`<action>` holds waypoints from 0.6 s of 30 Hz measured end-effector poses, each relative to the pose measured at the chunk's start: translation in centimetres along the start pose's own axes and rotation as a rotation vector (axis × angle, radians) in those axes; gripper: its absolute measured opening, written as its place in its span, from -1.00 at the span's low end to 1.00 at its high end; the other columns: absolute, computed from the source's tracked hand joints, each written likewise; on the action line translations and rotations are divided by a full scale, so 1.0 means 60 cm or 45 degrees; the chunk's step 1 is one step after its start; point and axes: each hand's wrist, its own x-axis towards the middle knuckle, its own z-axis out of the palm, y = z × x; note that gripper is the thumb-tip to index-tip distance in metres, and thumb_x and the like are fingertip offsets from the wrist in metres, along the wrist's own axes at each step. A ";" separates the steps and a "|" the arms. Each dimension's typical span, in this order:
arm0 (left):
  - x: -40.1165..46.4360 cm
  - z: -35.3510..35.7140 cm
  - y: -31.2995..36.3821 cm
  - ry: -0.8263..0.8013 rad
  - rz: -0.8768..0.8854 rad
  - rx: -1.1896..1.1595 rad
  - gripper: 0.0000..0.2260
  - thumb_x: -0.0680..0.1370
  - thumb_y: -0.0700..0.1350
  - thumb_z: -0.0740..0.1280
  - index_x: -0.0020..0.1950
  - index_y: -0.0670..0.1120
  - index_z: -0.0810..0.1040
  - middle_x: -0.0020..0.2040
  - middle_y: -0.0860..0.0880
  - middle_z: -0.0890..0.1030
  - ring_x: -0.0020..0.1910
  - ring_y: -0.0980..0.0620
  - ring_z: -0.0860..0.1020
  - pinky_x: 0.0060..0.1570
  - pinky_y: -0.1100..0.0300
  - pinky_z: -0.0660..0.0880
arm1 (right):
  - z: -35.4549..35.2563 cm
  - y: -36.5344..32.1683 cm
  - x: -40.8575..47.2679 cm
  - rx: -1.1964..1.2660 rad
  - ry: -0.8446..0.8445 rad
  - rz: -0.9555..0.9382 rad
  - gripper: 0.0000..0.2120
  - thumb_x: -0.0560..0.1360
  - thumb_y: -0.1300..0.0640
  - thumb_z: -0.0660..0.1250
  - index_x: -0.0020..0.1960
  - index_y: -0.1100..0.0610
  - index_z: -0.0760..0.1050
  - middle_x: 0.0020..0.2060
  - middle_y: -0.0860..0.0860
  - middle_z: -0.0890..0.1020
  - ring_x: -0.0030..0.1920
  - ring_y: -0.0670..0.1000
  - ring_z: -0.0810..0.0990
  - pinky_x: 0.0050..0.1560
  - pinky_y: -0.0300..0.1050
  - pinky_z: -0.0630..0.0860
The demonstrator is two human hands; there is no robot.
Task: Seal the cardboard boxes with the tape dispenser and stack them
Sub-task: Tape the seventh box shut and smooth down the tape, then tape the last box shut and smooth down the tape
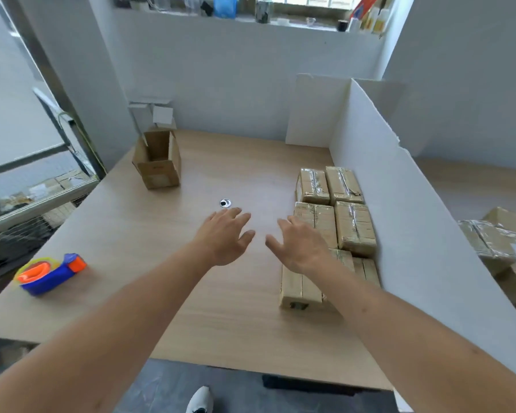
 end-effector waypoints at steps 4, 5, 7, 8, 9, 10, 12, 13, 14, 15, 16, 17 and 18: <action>-0.031 -0.073 -0.041 0.088 -0.064 0.000 -0.49 0.67 0.20 0.11 0.57 0.01 0.33 0.55 -0.07 0.35 0.52 -0.11 0.32 0.48 -0.07 0.27 | -0.050 -0.067 0.005 -0.015 0.082 -0.097 -0.41 0.60 -0.31 0.08 0.43 0.06 0.41 0.36 0.07 0.47 0.34 0.16 0.45 0.24 0.11 0.45; -0.038 -0.091 -0.054 0.107 -0.080 -0.007 -0.49 0.67 0.18 0.12 0.56 0.00 0.34 0.55 -0.08 0.36 0.51 -0.12 0.33 0.48 -0.07 0.28 | -0.060 -0.086 0.009 -0.022 0.095 -0.118 -0.41 0.60 -0.31 0.08 0.43 0.06 0.41 0.35 0.06 0.47 0.33 0.16 0.46 0.22 0.10 0.45; -0.049 -0.124 -0.084 0.158 -0.110 0.000 -0.50 0.68 0.16 0.14 0.56 -0.02 0.36 0.55 -0.08 0.36 0.50 -0.13 0.34 0.47 -0.05 0.29 | -0.077 -0.129 0.021 -0.032 0.119 -0.152 -0.42 0.60 -0.30 0.09 0.43 0.06 0.42 0.35 0.07 0.47 0.32 0.17 0.45 0.22 0.10 0.44; -0.054 -0.139 -0.101 0.184 -0.124 0.014 -0.50 0.68 0.16 0.14 0.57 -0.02 0.35 0.56 -0.08 0.35 0.51 -0.13 0.33 0.46 -0.05 0.29 | -0.084 -0.152 0.028 -0.041 0.133 -0.162 -0.43 0.60 -0.30 0.09 0.43 0.05 0.42 0.35 0.07 0.47 0.32 0.17 0.46 0.22 0.10 0.44; -0.058 -0.151 -0.121 0.203 -0.132 0.027 -0.50 0.68 0.16 0.14 0.57 -0.02 0.35 0.56 -0.07 0.35 0.52 -0.12 0.32 0.47 -0.06 0.28 | -0.089 -0.175 0.038 -0.052 0.147 -0.169 -0.43 0.60 -0.30 0.09 0.42 0.05 0.43 0.35 0.06 0.48 0.31 0.17 0.47 0.20 0.09 0.44; -0.060 -0.163 -0.144 0.215 -0.134 0.036 -0.51 0.68 0.16 0.14 0.57 -0.02 0.35 0.56 -0.07 0.34 0.53 -0.11 0.31 0.48 -0.08 0.28 | -0.093 -0.200 0.049 -0.059 0.155 -0.169 -0.43 0.60 -0.30 0.10 0.41 0.04 0.44 0.34 0.05 0.49 0.31 0.16 0.47 0.18 0.08 0.44; -0.059 -0.180 -0.198 0.228 -0.134 0.030 -0.49 0.67 0.18 0.12 0.55 -0.03 0.37 0.54 -0.08 0.38 0.52 -0.11 0.32 0.47 -0.11 0.29 | -0.093 -0.253 0.072 -0.057 0.161 -0.163 -0.42 0.59 -0.32 0.10 0.41 0.03 0.44 0.33 0.03 0.49 0.31 0.16 0.47 0.18 0.09 0.46; -0.056 -0.187 -0.228 0.235 -0.134 0.026 -0.46 0.64 0.22 0.07 0.52 -0.04 0.40 0.52 -0.09 0.41 0.51 -0.11 0.34 0.45 -0.13 0.32 | -0.092 -0.281 0.085 -0.054 0.163 -0.162 -0.42 0.59 -0.33 0.10 0.41 0.03 0.44 0.33 0.03 0.50 0.31 0.16 0.47 0.19 0.09 0.47; -0.053 -0.192 -0.262 0.236 -0.128 0.024 -0.41 0.60 0.26 0.01 0.48 -0.04 0.44 0.48 -0.10 0.45 0.47 -0.12 0.38 0.41 -0.13 0.36 | -0.089 -0.310 0.097 -0.053 0.166 -0.160 -0.42 0.59 -0.32 0.10 0.41 0.04 0.44 0.33 0.04 0.50 0.31 0.15 0.48 0.20 0.09 0.48; -0.050 -0.197 -0.297 0.235 -0.119 0.024 -0.38 0.57 0.28 -0.03 0.44 -0.04 0.47 0.42 -0.10 0.49 0.42 -0.13 0.42 0.37 -0.13 0.39 | -0.085 -0.339 0.110 -0.058 0.169 -0.158 -0.42 0.59 -0.32 0.10 0.41 0.04 0.44 0.32 0.04 0.51 0.31 0.15 0.48 0.20 0.09 0.48; -0.050 -0.206 -0.329 0.218 -0.122 0.019 -0.39 0.56 0.28 -0.03 0.40 -0.04 0.49 0.38 -0.11 0.51 0.37 -0.15 0.45 0.33 -0.13 0.42 | -0.081 -0.370 0.123 -0.063 0.170 -0.153 -0.43 0.60 -0.31 0.11 0.42 0.04 0.43 0.31 0.04 0.51 0.30 0.15 0.48 0.18 0.09 0.48; -0.054 -0.218 -0.357 0.192 -0.127 0.005 -0.45 0.60 0.24 0.03 0.39 -0.06 0.50 0.38 -0.12 0.51 0.34 -0.16 0.46 0.32 -0.12 0.42 | -0.076 -0.400 0.135 -0.066 0.168 -0.143 -0.43 0.60 -0.31 0.10 0.41 0.05 0.44 0.30 0.05 0.52 0.28 0.15 0.49 0.17 0.09 0.49; -0.060 -0.230 -0.384 0.178 -0.117 -0.009 -0.51 0.64 0.17 0.11 0.42 -0.08 0.49 0.40 -0.14 0.49 0.36 -0.18 0.45 0.35 -0.11 0.39 | -0.070 -0.431 0.147 -0.066 0.161 -0.130 -0.43 0.60 -0.31 0.10 0.41 0.05 0.44 0.28 0.05 0.53 0.27 0.15 0.49 0.16 0.09 0.49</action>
